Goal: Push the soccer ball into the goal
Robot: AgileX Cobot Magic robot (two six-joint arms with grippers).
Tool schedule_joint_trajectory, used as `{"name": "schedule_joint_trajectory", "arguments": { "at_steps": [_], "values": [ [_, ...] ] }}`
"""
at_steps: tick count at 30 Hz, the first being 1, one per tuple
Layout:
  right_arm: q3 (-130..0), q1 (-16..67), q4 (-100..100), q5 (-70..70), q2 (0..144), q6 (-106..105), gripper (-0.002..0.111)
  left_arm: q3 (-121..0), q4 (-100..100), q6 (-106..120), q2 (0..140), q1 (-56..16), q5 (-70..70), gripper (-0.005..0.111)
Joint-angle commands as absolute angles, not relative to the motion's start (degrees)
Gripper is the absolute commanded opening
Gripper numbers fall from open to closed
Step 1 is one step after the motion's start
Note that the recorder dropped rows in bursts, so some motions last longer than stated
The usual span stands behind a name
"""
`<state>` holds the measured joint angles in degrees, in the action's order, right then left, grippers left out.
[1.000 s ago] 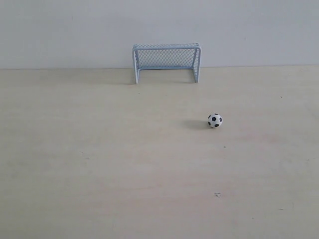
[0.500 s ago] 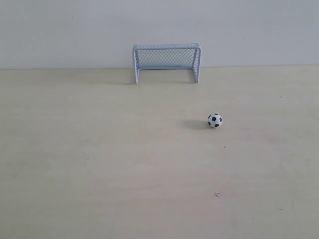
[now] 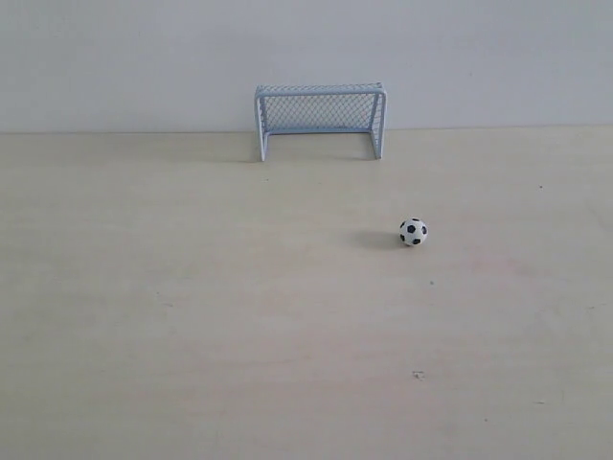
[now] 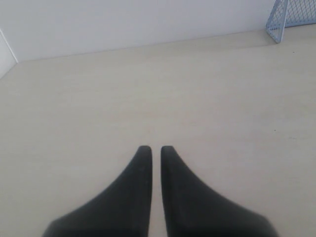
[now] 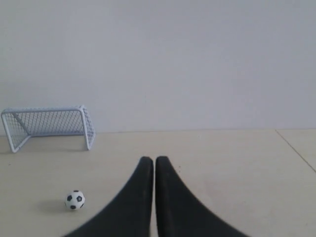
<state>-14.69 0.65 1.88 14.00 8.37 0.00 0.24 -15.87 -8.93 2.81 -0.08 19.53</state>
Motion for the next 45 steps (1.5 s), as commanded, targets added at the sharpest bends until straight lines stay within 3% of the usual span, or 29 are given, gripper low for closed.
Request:
{"name": "schedule_joint_trajectory", "arguments": {
  "at_steps": [1, 10, 25, 35, 45],
  "values": [
    [-17.9, 0.6, 2.2, 16.4, 12.2, -0.5, 0.0, 0.0, -15.9, -9.5, 3.1, -0.5, 19.3, 0.006],
    [-19.4, 0.6, 3.3, 0.7, 12.6, -0.4, 0.0, 0.0, -15.9, -9.5, 3.1, -0.5, 19.3, 0.006],
    [-26.6, 0.6, 3.3, 24.1, 14.7, -4.7, 0.0, 0.0, -15.9, -9.5, 3.1, -0.5, 19.3, 0.006],
    [-28.8, 0.6, 7.5, 28.6, 26.6, -9.9, 0.0, 0.0, -15.9, -9.5, 3.1, -0.5, 19.3, 0.006],
    [-39.6, 0.6, 14.9, 41.7, 40.1, -22.6, 0.0, 0.0, -15.9, -9.5, 3.1, -0.5, 19.3, 0.006]
  ]
}}
